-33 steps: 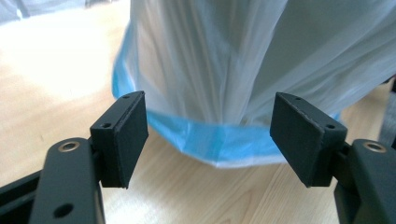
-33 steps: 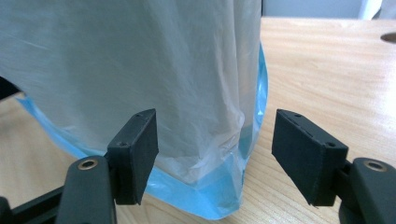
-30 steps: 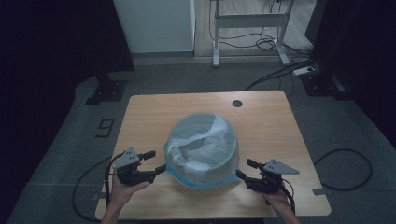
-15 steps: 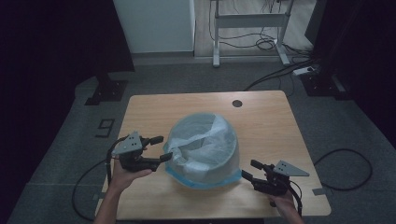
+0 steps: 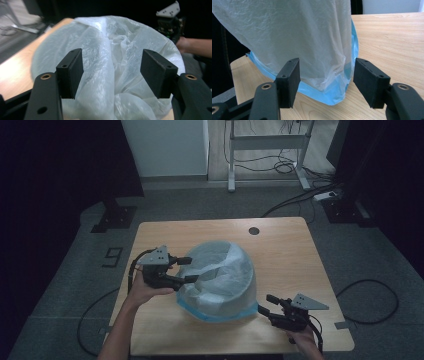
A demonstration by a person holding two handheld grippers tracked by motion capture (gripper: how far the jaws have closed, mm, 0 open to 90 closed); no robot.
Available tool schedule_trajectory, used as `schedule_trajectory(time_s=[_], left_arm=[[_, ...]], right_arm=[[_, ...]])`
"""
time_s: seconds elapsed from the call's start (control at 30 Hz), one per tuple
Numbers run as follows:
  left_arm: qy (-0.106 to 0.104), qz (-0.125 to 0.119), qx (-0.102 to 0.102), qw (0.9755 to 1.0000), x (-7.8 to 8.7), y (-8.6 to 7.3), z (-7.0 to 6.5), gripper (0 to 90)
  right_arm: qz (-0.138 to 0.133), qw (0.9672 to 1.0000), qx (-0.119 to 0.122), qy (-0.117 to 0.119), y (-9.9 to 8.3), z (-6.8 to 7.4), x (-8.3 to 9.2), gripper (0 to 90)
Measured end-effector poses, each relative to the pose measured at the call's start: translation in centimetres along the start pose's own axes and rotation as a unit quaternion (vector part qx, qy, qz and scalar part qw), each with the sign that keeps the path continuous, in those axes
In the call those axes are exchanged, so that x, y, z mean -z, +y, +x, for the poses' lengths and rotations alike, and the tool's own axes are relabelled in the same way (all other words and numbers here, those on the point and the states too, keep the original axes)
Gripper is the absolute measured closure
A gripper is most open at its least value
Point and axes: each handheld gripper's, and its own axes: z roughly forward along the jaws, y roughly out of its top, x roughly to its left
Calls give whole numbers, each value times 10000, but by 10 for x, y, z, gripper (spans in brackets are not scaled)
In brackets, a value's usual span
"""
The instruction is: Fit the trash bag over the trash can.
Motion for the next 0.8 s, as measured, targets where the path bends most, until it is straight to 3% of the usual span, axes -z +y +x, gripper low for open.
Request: schedule_trajectory(time_s=[0.27, 0.67, 0.8], left_arm=[[-331, 248, -118, 9991, -19, 15, 9, 366], [-589, 339, -33, 9977, -21, 23, 21, 372], [-657, 646, -16, 9957, -28, 30, 27, 418]], right_arm=[[-1, 10000, -16, -85, -1, -4, 6, 381], [54, 10000, 20, -66, -3, -2, 5, 386], [63, 10000, 12, -58, -3, -1, 4, 393]])
